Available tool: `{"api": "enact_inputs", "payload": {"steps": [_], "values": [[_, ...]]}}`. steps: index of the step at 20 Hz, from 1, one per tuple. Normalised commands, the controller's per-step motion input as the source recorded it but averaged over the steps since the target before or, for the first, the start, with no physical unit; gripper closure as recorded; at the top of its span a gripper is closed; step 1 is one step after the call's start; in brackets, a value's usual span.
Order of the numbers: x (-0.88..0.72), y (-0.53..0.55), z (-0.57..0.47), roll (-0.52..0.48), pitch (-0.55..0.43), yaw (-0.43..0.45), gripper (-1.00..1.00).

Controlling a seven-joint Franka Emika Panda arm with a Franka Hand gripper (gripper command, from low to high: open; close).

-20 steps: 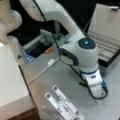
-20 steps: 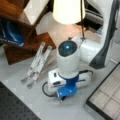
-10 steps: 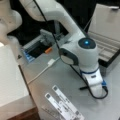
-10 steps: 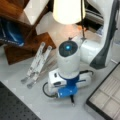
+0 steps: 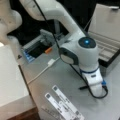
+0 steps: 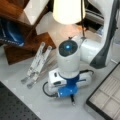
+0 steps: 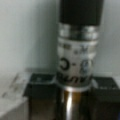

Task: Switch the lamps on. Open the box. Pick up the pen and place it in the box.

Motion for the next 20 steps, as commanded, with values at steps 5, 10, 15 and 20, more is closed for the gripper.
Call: {"api": "enact_inputs", "payload": {"steps": [5, 10, 15, 20], "values": [[-0.01, 0.10, 0.29, 0.021, 0.133, -0.245, 1.00], [-0.01, 0.05, 0.25, 0.022, 0.094, -0.276, 1.00], [-0.07, 0.01, 0.31, 0.018, 0.038, -0.436, 1.00], [-0.18, 0.04, 0.33, -0.040, -0.005, -0.451, 1.00]]}}
